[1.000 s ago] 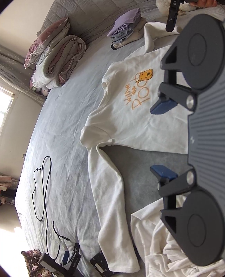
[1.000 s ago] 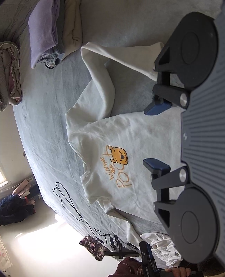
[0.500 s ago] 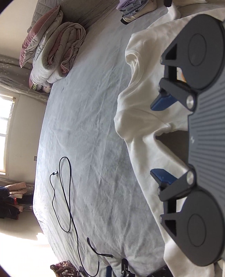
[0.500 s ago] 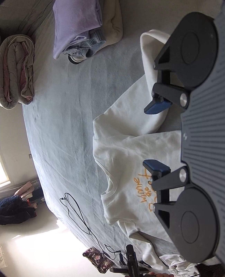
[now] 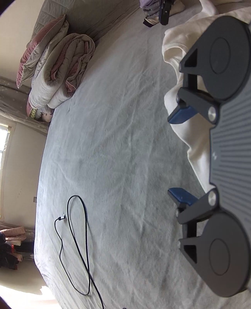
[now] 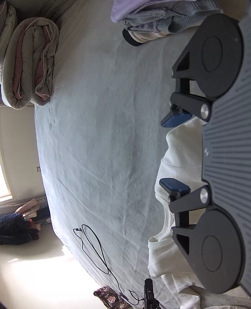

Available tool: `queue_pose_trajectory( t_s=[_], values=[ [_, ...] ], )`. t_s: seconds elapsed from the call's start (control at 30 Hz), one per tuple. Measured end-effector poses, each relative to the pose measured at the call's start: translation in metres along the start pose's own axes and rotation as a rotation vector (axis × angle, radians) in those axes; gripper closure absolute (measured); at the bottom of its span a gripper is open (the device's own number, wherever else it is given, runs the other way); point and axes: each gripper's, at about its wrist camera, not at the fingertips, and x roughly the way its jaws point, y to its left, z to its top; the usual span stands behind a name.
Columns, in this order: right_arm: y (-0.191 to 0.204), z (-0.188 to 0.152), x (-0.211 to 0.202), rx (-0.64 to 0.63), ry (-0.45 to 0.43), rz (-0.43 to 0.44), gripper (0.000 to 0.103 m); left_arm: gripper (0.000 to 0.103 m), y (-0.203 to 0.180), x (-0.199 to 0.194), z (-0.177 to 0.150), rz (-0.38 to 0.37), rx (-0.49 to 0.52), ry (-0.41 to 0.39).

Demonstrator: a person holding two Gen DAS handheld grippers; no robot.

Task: Fold clothes

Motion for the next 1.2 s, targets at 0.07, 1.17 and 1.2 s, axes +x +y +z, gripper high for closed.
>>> queue_pose_trajectory(
  t_s=[0.07, 1.17, 1.2],
  values=[
    [0.004, 0.007, 0.011, -0.031, 0.01, 0.018, 0.041, 0.029, -0.005, 0.009, 0.01, -0.029, 0.008, 0.018],
    [0.04, -0.022, 0.06, -0.195, -0.15, -0.197, 0.09, 0.096, -0.055, 0.064, -0.018, 0.067, 0.113, -0.126],
    [0.039, -0.022, 0.067, -0.185, -0.122, -0.196, 0.088, 0.096, -0.055, 0.068, -0.021, 0.084, 0.113, -0.115]
  ],
)
